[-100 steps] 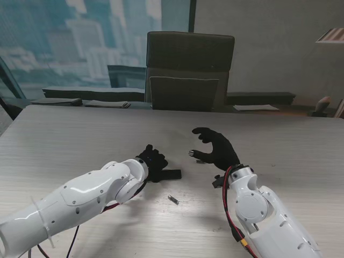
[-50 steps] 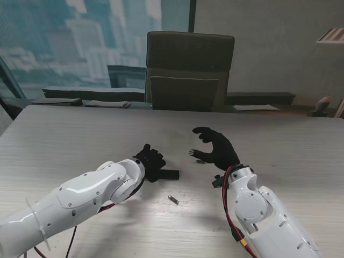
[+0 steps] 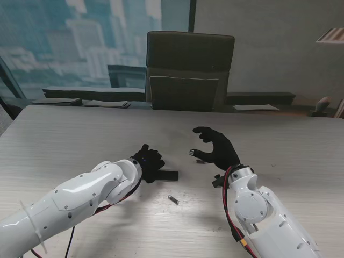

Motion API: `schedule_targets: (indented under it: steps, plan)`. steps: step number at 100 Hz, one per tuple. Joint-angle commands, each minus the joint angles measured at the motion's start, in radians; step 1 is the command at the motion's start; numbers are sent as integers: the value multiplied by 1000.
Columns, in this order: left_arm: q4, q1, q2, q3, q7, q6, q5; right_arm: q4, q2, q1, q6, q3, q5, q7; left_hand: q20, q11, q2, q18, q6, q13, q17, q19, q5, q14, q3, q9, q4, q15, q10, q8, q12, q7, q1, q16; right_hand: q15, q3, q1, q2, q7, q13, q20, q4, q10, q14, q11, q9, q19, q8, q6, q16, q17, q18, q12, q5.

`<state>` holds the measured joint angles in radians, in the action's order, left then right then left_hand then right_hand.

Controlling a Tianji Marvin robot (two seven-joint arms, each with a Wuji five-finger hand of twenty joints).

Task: Install the batteries into the remote control and close the cover

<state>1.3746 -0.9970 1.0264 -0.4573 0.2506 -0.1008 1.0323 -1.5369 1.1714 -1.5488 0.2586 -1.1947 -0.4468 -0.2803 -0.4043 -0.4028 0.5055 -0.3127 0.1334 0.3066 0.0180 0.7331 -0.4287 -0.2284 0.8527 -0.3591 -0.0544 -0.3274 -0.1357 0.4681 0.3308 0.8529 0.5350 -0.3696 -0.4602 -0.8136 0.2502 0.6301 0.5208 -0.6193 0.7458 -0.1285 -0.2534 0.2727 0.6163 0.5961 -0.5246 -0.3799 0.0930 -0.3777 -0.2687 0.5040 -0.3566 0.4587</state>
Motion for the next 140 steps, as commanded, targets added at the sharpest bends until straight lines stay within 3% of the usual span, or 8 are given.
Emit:
schedule_targets:
  steps: [1,28,48,67,95,140]
  plan:
    - [-10,-22,-3,11,13,7,0,-4,5,-7,3,0,5,12,19,6,13,4,-237,-31,28,-20,117,3,22,34,13,14,9,-129,-13,-333,-24,1,-6,9,6,-23,11,-17,22,23,-13,5,3,1,22,16,2,-7,-2,14,-2,-3]
    - [-31,-16,-2,30,-20,17,13,-4,5,-7,2,1,9,13,18,-7,-6,9,-291,-34,29,-11,153,12,42,56,21,5,18,-100,-10,-262,-8,-2,-6,7,3,-29,11,-17,22,24,-12,6,1,1,22,18,2,-7,-2,15,-1,-1]
    - [-44,0,-3,59,-28,23,12,-3,6,-8,3,0,9,10,22,-19,-17,13,-325,-28,25,4,182,22,79,66,23,-4,29,-81,-4,-212,73,-2,-4,5,-1,-36,10,-17,22,25,-13,8,-1,3,22,19,2,-6,-2,16,-1,4]
    - [-53,-3,-2,64,-53,30,18,-3,7,-8,4,-1,10,7,22,-29,-22,15,-338,-23,23,13,185,26,91,66,20,-13,33,-63,0,-167,96,-2,-4,2,-4,-40,10,-20,22,25,-15,8,-2,7,23,21,3,-6,-2,17,0,8]
    - [-49,-22,-1,41,-68,39,21,-2,7,-8,3,0,11,8,30,-21,-13,12,-302,-39,36,4,185,17,42,74,13,-8,21,-75,-4,-185,-33,1,-5,-1,-4,-39,8,-22,21,25,-17,9,-3,9,23,22,3,-7,-2,16,0,11]
    - [-46,-28,-1,35,-77,35,30,-2,7,-8,-2,1,14,8,34,-16,-26,10,-287,-43,39,2,181,14,34,79,24,-4,17,-91,-7,-218,-30,-1,-6,-6,-4,-42,8,-23,22,25,-17,11,-3,11,23,22,3,-8,-3,18,0,14]
